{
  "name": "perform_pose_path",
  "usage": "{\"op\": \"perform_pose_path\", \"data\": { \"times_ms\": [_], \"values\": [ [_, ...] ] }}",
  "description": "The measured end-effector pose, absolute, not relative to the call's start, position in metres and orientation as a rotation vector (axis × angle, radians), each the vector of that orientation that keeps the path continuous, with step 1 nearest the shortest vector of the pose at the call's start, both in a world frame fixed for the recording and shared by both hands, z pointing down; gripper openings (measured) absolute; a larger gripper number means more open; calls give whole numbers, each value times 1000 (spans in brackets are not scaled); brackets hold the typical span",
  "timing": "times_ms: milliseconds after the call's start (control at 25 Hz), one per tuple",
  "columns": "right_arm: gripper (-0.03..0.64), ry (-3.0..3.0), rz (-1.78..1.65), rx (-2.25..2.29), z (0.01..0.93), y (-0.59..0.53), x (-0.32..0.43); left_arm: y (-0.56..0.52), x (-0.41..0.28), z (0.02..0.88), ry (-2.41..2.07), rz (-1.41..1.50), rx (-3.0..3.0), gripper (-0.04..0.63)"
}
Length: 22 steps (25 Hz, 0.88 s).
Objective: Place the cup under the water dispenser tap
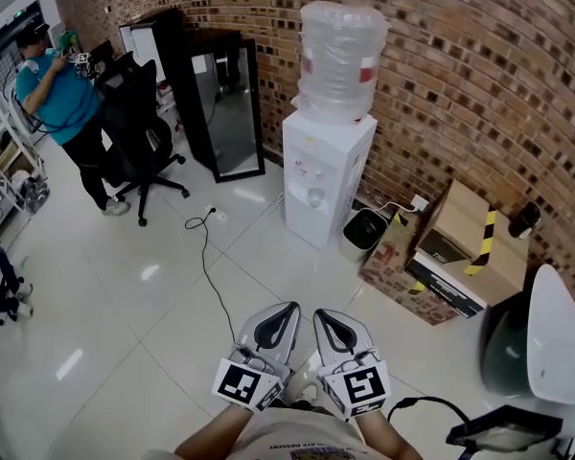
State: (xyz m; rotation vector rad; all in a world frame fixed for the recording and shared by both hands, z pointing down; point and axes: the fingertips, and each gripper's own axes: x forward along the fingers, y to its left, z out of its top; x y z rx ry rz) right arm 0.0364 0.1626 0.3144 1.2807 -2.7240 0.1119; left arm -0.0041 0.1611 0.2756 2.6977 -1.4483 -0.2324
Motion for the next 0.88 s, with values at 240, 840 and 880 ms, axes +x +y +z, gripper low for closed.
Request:
{"op": "perform_pose_path", "data": {
  "times_ms": [240, 840, 880],
  "values": [
    [6, -2717, 108, 1289, 315, 165, 29, 164, -13, 276, -1443, -242, 2696, -17],
    [6, -2703, 112, 1298, 315, 169, 20, 170, -21, 276, -1415, -227, 2708, -17],
    [6, -2703, 112, 1298, 315, 169, 20, 170, -20, 276, -1413, -228, 2709, -17]
  ]
}}
